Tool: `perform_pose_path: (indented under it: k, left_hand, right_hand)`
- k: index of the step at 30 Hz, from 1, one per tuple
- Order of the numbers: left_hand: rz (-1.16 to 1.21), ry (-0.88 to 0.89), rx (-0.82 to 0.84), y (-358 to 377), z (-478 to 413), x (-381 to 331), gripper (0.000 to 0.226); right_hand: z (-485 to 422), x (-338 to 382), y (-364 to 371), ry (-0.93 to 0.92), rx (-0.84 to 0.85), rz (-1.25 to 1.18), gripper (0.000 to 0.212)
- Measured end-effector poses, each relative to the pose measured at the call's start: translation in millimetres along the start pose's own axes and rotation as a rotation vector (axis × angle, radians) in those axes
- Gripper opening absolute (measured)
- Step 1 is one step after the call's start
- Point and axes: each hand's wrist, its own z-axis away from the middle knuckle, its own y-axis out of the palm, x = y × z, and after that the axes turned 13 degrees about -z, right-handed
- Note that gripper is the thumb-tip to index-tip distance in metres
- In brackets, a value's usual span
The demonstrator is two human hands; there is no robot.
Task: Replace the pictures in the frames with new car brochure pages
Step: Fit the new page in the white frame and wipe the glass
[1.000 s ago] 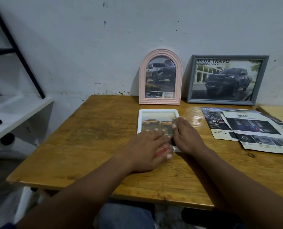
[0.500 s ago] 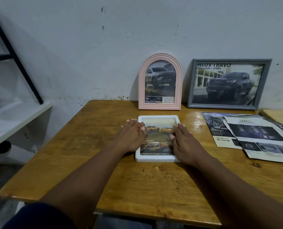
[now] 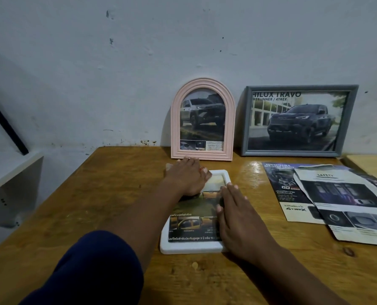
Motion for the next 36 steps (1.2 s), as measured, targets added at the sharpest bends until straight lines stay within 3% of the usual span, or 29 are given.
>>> perform_pose_path:
  k: [4,7,10,13,18,22,26,30,36]
  left_hand:
    - [0.056,0.049,-0.039,2.8,-2.2,-15.1,0.069]
    - [0.341,0.046,-0.109,0.3,3.4,-17.1,0.062]
    - [0.6,-0.078,-0.257,2.8,19.7,-1.8,0.058]
    - [0.489,-0.183,-0.261,18.3,46.1,20.2,0.061]
    - [0.258,-0.203,-0.118,38.8,80.4,28.2,0.062]
    - [0.174,-0.192,-0.101,40.2,74.3,30.0,0.062]
    - [0.104,-0.188,-0.095,40.1,71.9,30.3,0.062]
    - [0.095,-0.201,-0.102,39.3,69.2,28.9,0.062]
    - [0.076,-0.197,-0.096,37.0,71.0,28.5,0.065]
  right_hand:
    - [-1.3,-2.4,0.5,0.001,0.0,-0.029,0.062]
    - [-6.7,-6.5,-6.8,0.011,-0.023,-0.118,0.058]
    - [-28.0,-5.0,-20.4,0.005,-0.131,-0.063,0.049]
    - [-64.5,8.7,-21.9,-0.131,-0.113,0.041,0.049]
    - [-101.5,19.1,-4.0,-0.237,0.201,0.138,0.052]
    - [-101.7,6.3,-20.9,-0.121,0.111,0.166,0.054]
    - [-84.9,-10.2,-37.7,0.029,0.023,0.09,0.04]
    - [-49.7,-10.9,-44.7,0.063,-0.053,0.109,0.033]
    - [10.5,-10.4,-69.3,0.034,0.055,0.141,0.019]
